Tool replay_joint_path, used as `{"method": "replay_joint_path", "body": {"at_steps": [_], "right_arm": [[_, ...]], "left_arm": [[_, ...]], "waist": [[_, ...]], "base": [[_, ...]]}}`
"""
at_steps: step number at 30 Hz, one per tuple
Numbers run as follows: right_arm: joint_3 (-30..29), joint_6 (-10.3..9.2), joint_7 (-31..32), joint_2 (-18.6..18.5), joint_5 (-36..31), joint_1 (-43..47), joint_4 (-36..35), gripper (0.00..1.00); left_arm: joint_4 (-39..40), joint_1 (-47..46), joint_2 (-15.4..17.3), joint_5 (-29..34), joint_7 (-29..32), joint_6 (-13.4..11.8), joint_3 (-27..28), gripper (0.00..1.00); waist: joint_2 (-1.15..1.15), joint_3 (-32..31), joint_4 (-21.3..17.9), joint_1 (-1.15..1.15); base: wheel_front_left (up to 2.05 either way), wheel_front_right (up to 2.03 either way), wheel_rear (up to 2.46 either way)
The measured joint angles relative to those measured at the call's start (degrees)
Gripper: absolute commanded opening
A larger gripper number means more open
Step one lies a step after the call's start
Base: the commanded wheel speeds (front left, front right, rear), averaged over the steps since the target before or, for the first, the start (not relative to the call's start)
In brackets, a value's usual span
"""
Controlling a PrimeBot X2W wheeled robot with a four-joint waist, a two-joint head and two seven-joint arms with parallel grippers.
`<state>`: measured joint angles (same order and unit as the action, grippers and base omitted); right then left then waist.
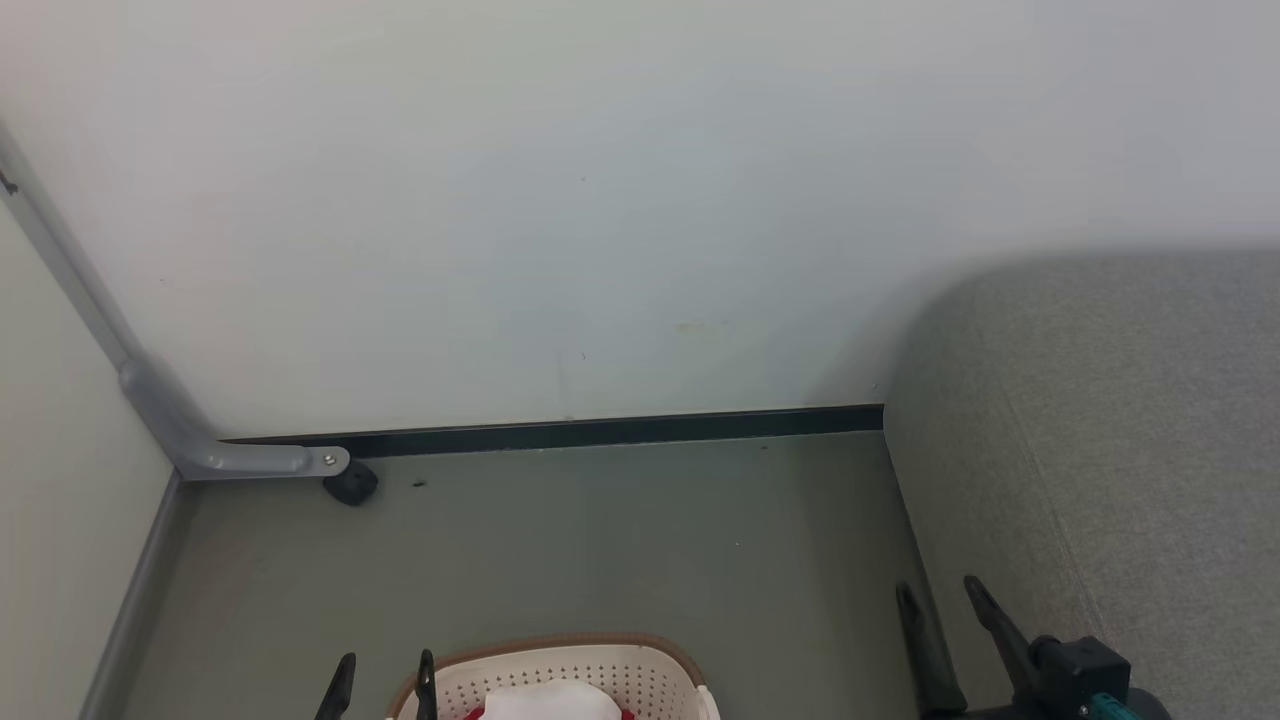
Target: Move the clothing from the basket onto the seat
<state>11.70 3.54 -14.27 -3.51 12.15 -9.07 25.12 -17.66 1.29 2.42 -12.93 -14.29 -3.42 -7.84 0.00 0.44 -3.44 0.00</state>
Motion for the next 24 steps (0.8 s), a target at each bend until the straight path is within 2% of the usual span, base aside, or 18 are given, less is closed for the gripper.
{"method": "replay_joint_path", "body": {"at_steps": [11, 24], "right_arm": [[0.3, 0.09, 0.0, 0.1, -0.1, 0.0, 0.3, 1.00], [-1.5, -0.02, 0.0, 0.0, -0.6, 0.0, -2.4, 1.00]], "left_arm": [[0.0, 0.0, 0.0, 0.0, 0.0, 1.0, 1.1, 1.00], [0.3, -2.3, 0.0, 0.4, 0.0, 3.0, 1.3, 1.00]], "waist": [[0.00, 1.7, -1.1, 0.00], [0.00, 8.0, -3.4, 0.00]], "base": [[0.00, 0.00, 0.00], [0.00, 0.00, 0.00]]}}
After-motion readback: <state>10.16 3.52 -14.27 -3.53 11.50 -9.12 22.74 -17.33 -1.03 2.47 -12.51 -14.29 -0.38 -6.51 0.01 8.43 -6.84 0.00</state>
